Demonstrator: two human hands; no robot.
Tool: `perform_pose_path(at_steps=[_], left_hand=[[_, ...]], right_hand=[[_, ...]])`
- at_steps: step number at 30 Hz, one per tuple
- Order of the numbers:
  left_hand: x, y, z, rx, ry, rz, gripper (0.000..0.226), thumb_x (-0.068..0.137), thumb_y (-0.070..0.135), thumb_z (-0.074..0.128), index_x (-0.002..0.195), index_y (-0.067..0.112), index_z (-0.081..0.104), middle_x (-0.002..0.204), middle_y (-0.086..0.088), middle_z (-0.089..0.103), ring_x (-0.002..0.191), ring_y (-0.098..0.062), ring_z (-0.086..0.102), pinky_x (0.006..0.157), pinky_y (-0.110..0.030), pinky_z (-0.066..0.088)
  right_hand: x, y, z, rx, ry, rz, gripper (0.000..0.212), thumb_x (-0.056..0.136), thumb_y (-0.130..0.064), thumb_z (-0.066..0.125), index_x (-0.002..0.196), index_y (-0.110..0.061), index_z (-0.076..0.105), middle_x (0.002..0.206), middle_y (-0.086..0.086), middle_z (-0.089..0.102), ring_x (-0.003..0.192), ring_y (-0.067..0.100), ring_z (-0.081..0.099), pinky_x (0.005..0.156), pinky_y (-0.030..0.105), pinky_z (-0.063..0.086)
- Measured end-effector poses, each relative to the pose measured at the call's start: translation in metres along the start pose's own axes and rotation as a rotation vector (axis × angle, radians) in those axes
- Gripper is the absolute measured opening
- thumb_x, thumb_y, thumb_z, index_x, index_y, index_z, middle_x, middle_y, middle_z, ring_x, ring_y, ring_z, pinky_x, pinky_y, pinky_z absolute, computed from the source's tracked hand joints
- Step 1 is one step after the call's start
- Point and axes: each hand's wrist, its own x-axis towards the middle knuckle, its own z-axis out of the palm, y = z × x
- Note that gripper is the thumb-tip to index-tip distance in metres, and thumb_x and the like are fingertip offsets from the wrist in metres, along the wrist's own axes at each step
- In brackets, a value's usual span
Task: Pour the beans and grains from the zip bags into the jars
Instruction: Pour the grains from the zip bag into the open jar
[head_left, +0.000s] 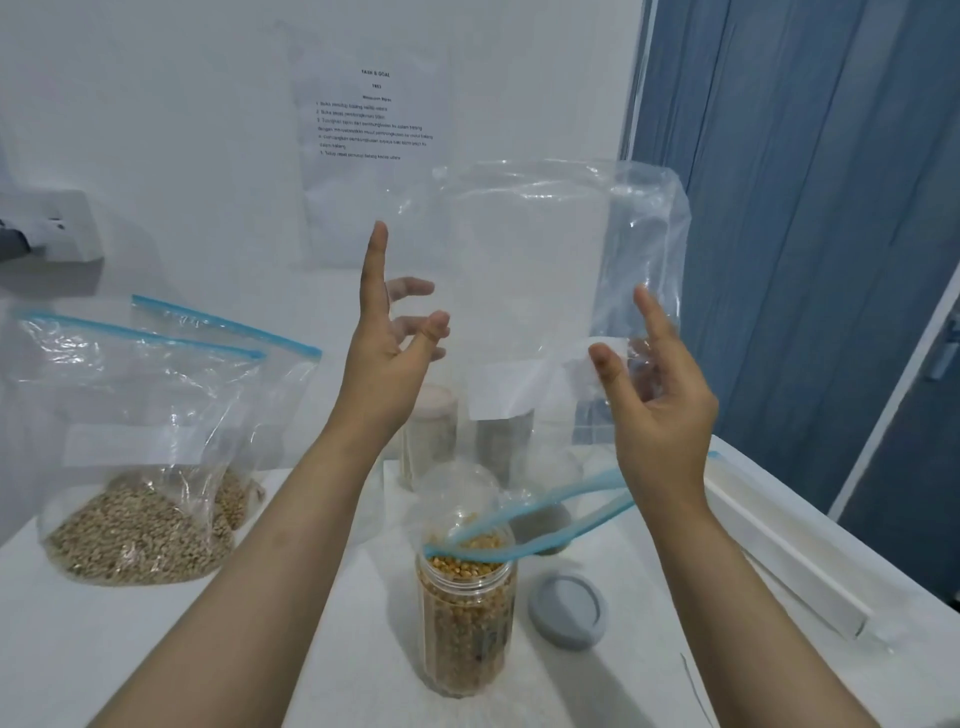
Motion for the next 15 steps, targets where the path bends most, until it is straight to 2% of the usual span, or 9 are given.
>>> perform_pose_path(at_steps=[2, 4, 6, 7, 9, 10, 11, 13, 15], left_hand=[[-0.003, -0.001, -0.001, -0.03, 0.024, 0.004, 0.081, 0.099, 0.008, 0.056, 0.141, 0.061, 0.011, 0.118, 0.005, 0.052, 0.087, -0.013, 0.064, 0.083, -0.03, 0.058], [-0.005, -0.002, -0.002, -0.035, 0.039, 0.011, 0.079, 0.1, 0.007, 0.055, 0.139, 0.062, 0.013, 0.117, 0.005, 0.052, 0.086, -0.012, 0.065, 0.082, -0.031, 0.058], [-0.006, -0.003, -0.003, -0.049, 0.056, 0.006, 0.078, 0.1, 0.006, 0.054, 0.14, 0.06, 0.014, 0.115, 0.006, 0.053, 0.085, -0.011, 0.065, 0.081, -0.03, 0.057], [-0.007, -0.004, -0.003, -0.057, 0.066, 0.003, 0.077, 0.1, 0.006, 0.054, 0.141, 0.059, 0.015, 0.114, 0.007, 0.053, 0.084, -0.01, 0.065, 0.08, -0.029, 0.057], [-0.008, -0.004, -0.004, -0.058, 0.077, 0.009, 0.075, 0.101, 0.007, 0.053, 0.143, 0.057, 0.017, 0.114, 0.008, 0.054, 0.084, -0.01, 0.064, 0.079, -0.028, 0.056], [-0.008, -0.004, -0.004, -0.056, 0.074, 0.014, 0.074, 0.101, 0.008, 0.053, 0.143, 0.057, 0.018, 0.114, 0.009, 0.054, 0.084, -0.01, 0.064, 0.079, -0.028, 0.056], [-0.009, -0.004, -0.003, -0.059, 0.072, 0.018, 0.072, 0.101, 0.008, 0.053, 0.143, 0.057, 0.019, 0.114, 0.009, 0.054, 0.084, -0.01, 0.064, 0.08, -0.027, 0.056], [-0.01, -0.004, -0.002, -0.071, 0.075, 0.021, 0.071, 0.101, 0.008, 0.052, 0.143, 0.056, 0.02, 0.114, 0.008, 0.054, 0.084, -0.01, 0.063, 0.08, -0.028, 0.056], [-0.009, -0.002, 0.0, -0.08, 0.078, 0.025, 0.07, 0.102, 0.007, 0.052, 0.144, 0.053, 0.02, 0.115, 0.005, 0.053, 0.084, -0.011, 0.062, 0.081, -0.03, 0.057]], right_hand=[[0.0, 0.0, -0.001, 0.048, -0.006, 0.007, 0.053, 0.09, -0.035, 0.069, 0.141, -0.034, 0.052, 0.093, -0.021, 0.06, 0.071, 0.012, 0.05, 0.072, 0.026, 0.051], [-0.001, 0.001, -0.003, 0.055, -0.041, -0.004, 0.052, 0.09, -0.034, 0.071, 0.138, -0.039, 0.053, 0.095, -0.014, 0.063, 0.074, 0.016, 0.056, 0.075, 0.031, 0.055], [0.0, 0.006, -0.008, 0.071, -0.056, 0.008, 0.054, 0.088, -0.035, 0.072, 0.138, -0.041, 0.053, 0.093, -0.016, 0.061, 0.075, 0.012, 0.054, 0.077, 0.029, 0.053], [-0.001, 0.009, -0.012, 0.085, -0.084, 0.025, 0.057, 0.086, -0.037, 0.073, 0.139, -0.041, 0.052, 0.098, -0.021, 0.062, 0.08, 0.007, 0.056, 0.081, 0.026, 0.051], [-0.006, 0.013, -0.019, 0.049, -0.188, 0.017, 0.064, 0.083, -0.039, 0.073, 0.142, -0.043, 0.047, 0.124, -0.03, 0.059, 0.099, -0.005, 0.059, 0.089, 0.014, 0.046], [-0.009, 0.015, -0.021, 0.017, -0.227, 0.003, 0.067, 0.082, -0.039, 0.074, 0.143, -0.044, 0.045, 0.135, -0.027, 0.056, 0.11, -0.007, 0.058, 0.093, 0.012, 0.045], [-0.013, 0.017, -0.023, 0.007, -0.233, -0.003, 0.069, 0.082, -0.038, 0.075, 0.143, -0.046, 0.044, 0.14, -0.019, 0.056, 0.118, -0.002, 0.057, 0.098, 0.017, 0.047], [-0.017, 0.017, -0.025, 0.031, -0.201, 0.007, 0.069, 0.084, -0.032, 0.076, 0.143, -0.047, 0.045, 0.139, -0.007, 0.059, 0.121, 0.013, 0.06, 0.1, 0.033, 0.052], [-0.016, 0.014, -0.024, 0.002, -0.17, -0.04, 0.067, 0.086, -0.028, 0.076, 0.144, -0.041, 0.046, 0.139, -0.008, 0.059, 0.12, 0.011, 0.06, 0.098, 0.028, 0.051]])
